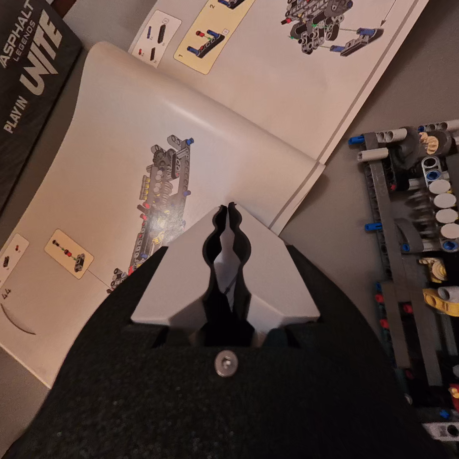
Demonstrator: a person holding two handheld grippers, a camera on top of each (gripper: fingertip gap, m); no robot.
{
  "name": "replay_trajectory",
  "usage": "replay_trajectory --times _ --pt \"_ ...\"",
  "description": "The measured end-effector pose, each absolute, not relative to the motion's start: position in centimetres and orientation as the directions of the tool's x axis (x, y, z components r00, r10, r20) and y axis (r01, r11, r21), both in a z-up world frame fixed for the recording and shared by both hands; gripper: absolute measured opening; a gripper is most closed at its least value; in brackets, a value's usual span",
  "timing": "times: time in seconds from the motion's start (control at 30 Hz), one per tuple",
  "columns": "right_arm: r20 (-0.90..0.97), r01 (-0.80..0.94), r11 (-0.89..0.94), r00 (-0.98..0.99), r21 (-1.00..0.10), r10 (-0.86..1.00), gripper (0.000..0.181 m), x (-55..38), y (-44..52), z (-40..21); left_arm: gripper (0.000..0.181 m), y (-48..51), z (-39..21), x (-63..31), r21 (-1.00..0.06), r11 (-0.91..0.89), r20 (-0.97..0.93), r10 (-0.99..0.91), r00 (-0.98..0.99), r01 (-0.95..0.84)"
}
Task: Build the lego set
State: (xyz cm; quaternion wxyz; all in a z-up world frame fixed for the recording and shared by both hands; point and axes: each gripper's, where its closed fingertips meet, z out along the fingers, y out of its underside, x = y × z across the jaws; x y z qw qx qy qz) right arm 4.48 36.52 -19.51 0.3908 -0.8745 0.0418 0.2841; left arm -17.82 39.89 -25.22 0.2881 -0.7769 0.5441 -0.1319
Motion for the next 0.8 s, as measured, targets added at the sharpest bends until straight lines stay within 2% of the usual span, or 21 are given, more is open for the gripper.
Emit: replay_trajectory --times 0.33,0.5,0.8 --pt "-0.554 -0.315 -0.645 0.807 -0.696 0.203 0.0 4.0 36.8 -18.4 0.0 39.8 -25.3 -17.8 -0.606 -0.259 -0.068 -0.925 0.373 -0.752" --pt "-0.563 -0.323 -0.556 0.754 -0.766 0.338 0.0 2.6 36.9 -15.5 0.0 39.8 -25.4 -17.8 -0.613 -0.272 -0.045 -0.925 0.377 -0.741" --pt "-0.564 -0.323 -0.557 0.753 -0.765 0.339 0.0 2.6 36.9 -15.7 0.0 39.8 -25.3 -17.8 -0.618 -0.274 -0.036 -0.926 0.375 -0.736"
